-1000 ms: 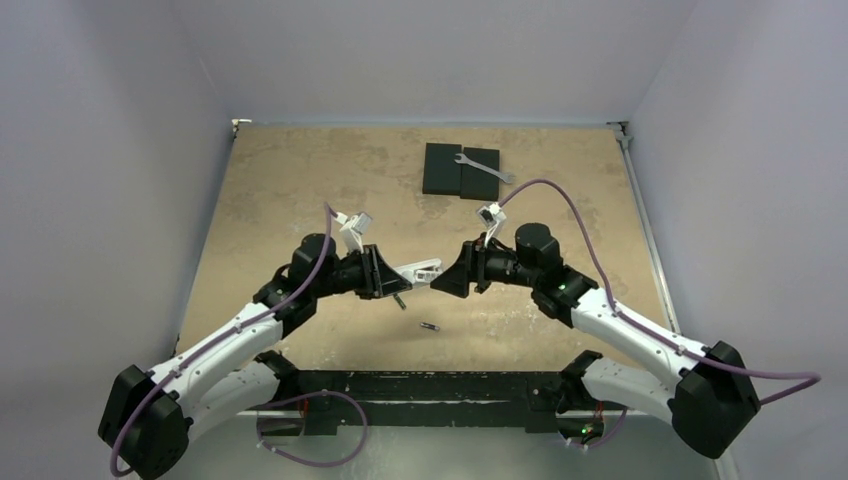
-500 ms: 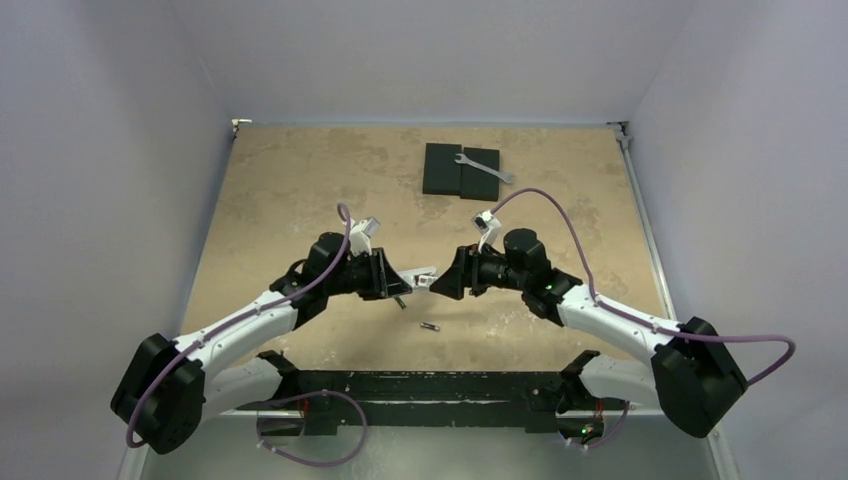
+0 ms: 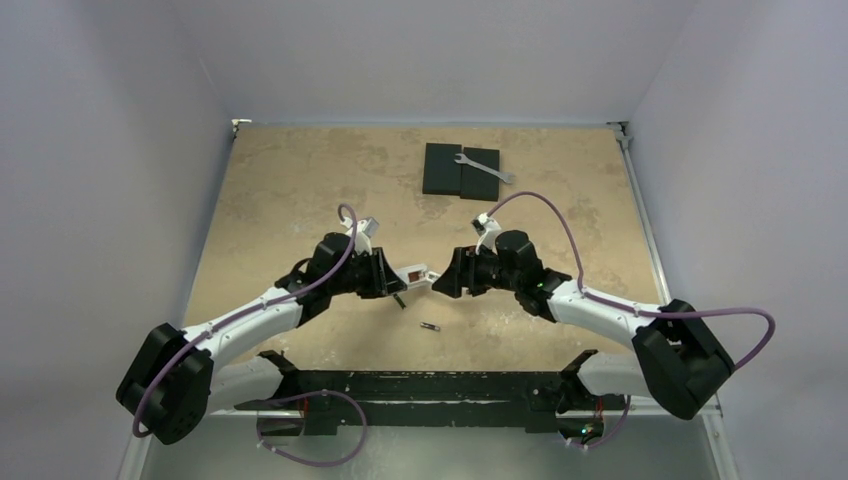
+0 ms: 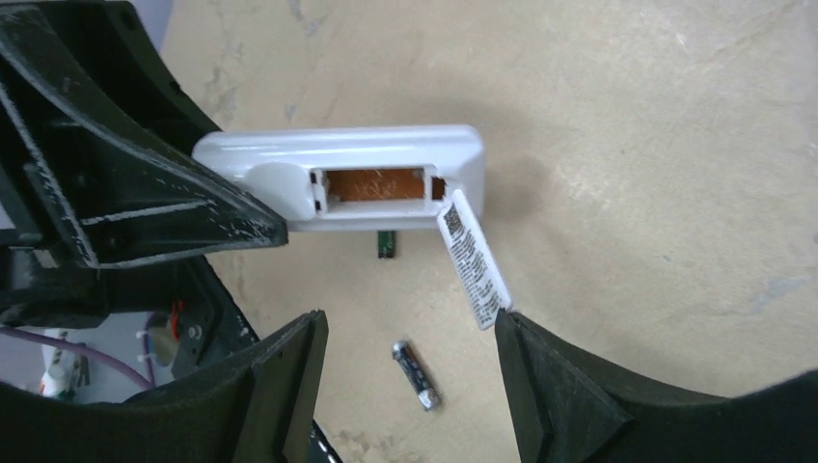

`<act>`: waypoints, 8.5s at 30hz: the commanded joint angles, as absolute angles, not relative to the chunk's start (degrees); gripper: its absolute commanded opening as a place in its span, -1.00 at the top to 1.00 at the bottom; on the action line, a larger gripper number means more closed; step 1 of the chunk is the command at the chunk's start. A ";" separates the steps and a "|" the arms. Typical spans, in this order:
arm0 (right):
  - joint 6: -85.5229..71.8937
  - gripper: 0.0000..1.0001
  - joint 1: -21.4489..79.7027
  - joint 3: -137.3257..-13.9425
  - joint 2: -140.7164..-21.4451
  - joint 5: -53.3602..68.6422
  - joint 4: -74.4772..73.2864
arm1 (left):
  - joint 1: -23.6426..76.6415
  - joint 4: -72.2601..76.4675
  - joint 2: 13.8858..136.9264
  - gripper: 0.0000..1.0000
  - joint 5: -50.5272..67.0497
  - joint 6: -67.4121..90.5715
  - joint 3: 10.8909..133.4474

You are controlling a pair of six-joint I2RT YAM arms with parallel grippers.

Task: Load the batteries into the remote control

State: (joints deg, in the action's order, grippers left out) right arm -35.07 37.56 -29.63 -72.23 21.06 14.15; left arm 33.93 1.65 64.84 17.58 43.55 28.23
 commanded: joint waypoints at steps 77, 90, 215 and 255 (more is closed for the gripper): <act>-16.71 -0.11 61.00 -46.40 -89.29 0.41 -10.69 | 34.28 -28.96 39.26 1.00 15.27 45.08 36.04; -17.17 0.08 64.62 -48.87 -91.60 -7.58 -16.39 | 34.28 -27.85 40.60 1.00 15.47 44.64 36.12; 13.75 1.00 67.54 -52.49 -78.82 -0.81 -21.33 | 34.37 -9.89 65.26 -0.08 13.60 43.71 23.29; 17.26 0.82 67.65 -55.66 -88.73 1.80 -18.94 | 34.45 -9.14 63.00 -0.07 12.70 42.74 22.82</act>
